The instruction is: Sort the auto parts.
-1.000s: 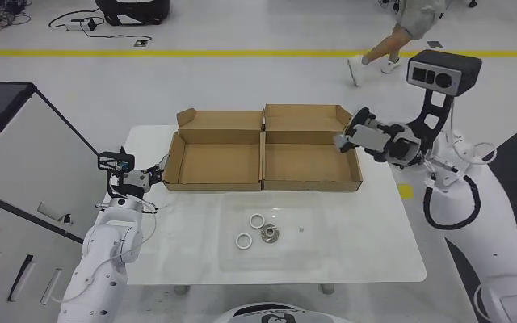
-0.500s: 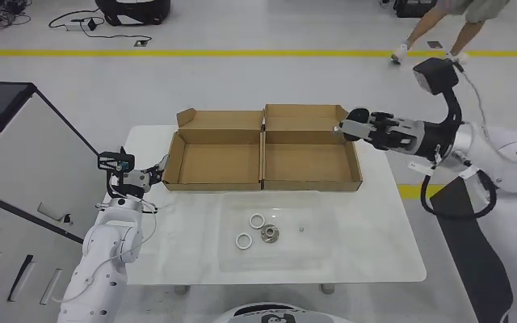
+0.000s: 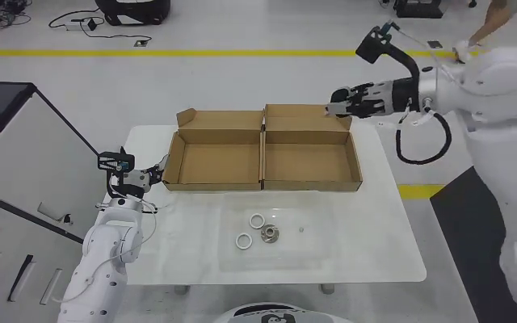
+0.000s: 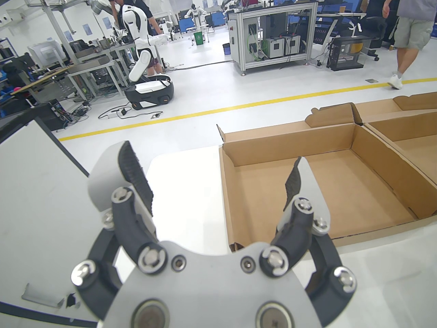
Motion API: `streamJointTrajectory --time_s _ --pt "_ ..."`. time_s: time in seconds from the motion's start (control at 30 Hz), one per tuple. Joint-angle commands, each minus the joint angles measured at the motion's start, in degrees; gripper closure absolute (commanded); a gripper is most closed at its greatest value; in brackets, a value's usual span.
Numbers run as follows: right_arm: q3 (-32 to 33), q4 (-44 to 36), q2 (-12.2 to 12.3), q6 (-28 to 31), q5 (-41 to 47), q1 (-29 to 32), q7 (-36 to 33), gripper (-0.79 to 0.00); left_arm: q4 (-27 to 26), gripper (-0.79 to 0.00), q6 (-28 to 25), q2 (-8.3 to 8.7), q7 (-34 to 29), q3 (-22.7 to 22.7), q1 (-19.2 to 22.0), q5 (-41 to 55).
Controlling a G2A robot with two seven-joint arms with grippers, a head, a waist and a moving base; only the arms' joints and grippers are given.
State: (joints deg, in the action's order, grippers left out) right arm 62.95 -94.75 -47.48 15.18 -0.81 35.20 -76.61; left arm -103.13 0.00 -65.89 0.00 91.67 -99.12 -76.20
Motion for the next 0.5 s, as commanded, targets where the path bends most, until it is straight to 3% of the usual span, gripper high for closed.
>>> streamJointTrajectory --time_s 0.0,0.47 --pt "-4.2 3.3 -0.9 0.8 -1.7 -3.6 -1.0 0.000 0.0 -0.785 0.0 0.00 0.0 0.0 0.0 0.0" --pt "-24.7 20.8 -8.0 2.8 -9.0 -14.7 -5.4 0.000 0.0 -0.785 0.0 0.00 0.0 0.0 0.0 0.0"
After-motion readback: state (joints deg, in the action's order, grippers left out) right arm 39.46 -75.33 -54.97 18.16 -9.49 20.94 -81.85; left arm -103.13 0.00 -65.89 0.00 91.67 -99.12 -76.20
